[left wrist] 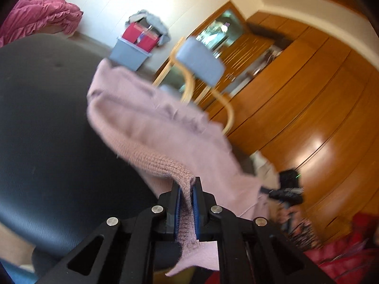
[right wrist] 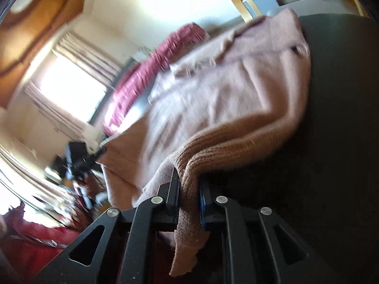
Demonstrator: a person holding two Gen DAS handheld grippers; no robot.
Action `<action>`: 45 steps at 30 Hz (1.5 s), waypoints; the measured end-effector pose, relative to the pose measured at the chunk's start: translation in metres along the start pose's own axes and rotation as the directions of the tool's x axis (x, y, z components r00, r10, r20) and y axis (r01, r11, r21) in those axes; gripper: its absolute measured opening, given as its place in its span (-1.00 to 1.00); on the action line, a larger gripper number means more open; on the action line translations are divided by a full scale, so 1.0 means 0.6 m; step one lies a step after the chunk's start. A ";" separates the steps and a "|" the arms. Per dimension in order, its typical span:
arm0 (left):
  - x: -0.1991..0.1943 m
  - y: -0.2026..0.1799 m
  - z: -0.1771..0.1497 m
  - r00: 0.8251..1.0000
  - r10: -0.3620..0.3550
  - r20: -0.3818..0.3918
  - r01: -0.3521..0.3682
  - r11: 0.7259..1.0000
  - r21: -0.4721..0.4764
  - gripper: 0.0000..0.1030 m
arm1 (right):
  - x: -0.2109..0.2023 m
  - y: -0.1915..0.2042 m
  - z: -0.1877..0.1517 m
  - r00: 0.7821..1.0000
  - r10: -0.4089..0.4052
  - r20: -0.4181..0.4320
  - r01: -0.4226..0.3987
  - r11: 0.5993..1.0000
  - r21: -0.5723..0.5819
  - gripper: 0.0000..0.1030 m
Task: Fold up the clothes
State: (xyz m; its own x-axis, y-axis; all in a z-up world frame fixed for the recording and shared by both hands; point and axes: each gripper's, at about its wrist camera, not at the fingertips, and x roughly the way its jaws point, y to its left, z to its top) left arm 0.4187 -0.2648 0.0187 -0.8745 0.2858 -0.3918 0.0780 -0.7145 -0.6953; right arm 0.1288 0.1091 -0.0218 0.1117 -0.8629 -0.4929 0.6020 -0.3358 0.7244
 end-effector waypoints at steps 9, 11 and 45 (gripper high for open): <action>0.060 0.051 0.151 0.969 -0.106 0.223 0.138 0.981 -0.134 -0.86 | -0.011 -0.052 0.152 0.977 0.092 0.192 -0.109 0.991 0.077 -0.74; 0.075 0.074 0.180 0.959 -0.108 0.263 0.157 0.973 -0.171 -0.86 | -0.002 -0.071 0.194 0.972 0.090 0.218 -0.113 0.989 0.094 -0.74; 0.352 0.254 0.280 0.997 -0.007 0.073 0.032 0.936 -0.350 -0.39 | 0.097 -0.223 0.391 0.987 0.088 0.134 -0.107 0.985 0.136 0.28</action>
State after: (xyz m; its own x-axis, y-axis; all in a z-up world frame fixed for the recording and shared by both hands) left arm 0.1654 -0.4205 -0.0692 -0.9075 0.2434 -0.3422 0.2126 -0.4366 -0.8742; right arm -0.1306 0.0151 -0.0343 0.0571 -0.9320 -0.3579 0.4734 -0.2903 0.8316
